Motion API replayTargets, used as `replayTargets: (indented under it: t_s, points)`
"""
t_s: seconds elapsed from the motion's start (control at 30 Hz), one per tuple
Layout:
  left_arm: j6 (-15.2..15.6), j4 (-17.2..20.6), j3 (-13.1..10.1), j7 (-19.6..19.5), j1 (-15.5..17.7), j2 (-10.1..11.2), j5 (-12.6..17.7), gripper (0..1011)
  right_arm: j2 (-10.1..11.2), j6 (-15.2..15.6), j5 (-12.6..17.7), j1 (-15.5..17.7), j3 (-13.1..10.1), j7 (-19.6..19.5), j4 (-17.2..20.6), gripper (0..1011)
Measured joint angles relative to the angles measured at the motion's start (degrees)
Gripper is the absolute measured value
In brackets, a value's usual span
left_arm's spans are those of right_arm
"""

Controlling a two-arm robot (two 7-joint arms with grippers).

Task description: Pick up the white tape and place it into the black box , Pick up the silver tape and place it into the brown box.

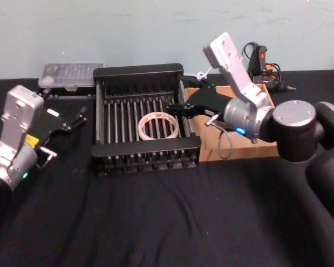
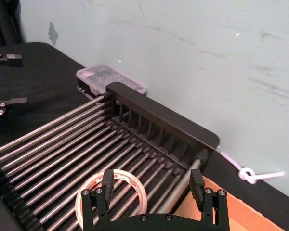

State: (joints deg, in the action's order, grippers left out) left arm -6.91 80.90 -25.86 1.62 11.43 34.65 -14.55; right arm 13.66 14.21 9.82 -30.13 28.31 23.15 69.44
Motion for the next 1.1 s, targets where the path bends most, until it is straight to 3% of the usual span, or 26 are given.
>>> replayTargets:
  t_s: [0.27, 0.53, 0.8, 1.1]
  points:
    - [0.0, 0.0, 0.0, 0.0, 0.0, 0.0, 0.0, 1001, 2.63, -0.65, 1.37, 3.87, -3.18, -0.69, 5.86, 1003]
    - [0.0, 0.0, 0.0, 0.0, 0.0, 0.0, 0.0, 1001, 4.38, -2.27, 1.75, 7.95, -6.97, -4.05, 9.59, 1003]
    - [0.0, 0.0, 0.0, 0.0, 0.0, 0.0, 0.0, 1001, 4.42, -3.72, 0.87, 10.86, -10.55, -8.23, 10.28, 1003]
    - [0.0, 0.0, 0.0, 0.0, 0.0, 0.0, 0.0, 1001, 2.97, -7.63, -3.6, 12.46, -12.58, -14.63, 7.6, 1003]
